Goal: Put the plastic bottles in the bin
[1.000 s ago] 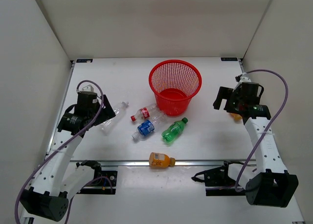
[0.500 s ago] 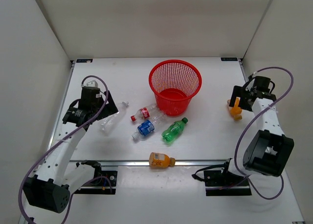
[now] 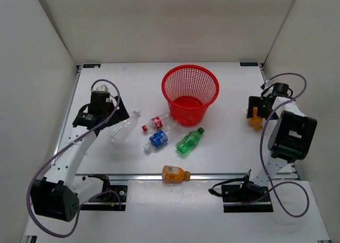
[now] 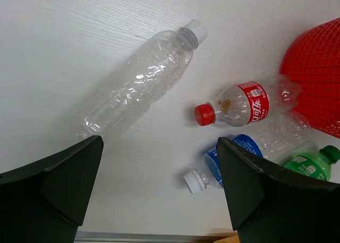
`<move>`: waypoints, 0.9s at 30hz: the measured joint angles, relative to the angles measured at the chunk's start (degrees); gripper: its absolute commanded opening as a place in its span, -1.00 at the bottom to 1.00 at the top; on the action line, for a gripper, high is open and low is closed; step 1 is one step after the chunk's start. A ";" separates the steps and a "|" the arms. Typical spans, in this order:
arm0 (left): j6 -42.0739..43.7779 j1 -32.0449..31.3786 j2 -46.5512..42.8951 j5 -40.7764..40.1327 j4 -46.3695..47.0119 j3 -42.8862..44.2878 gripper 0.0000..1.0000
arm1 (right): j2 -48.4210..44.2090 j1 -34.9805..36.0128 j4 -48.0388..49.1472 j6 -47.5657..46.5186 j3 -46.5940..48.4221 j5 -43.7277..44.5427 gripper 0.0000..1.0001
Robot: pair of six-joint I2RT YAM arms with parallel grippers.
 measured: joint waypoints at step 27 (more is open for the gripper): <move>6.27 -0.96 1.09 9.01 -2.08 -1.14 0.98 | -15.50 29.00 6.47 17.38 21.90 -14.36 -0.60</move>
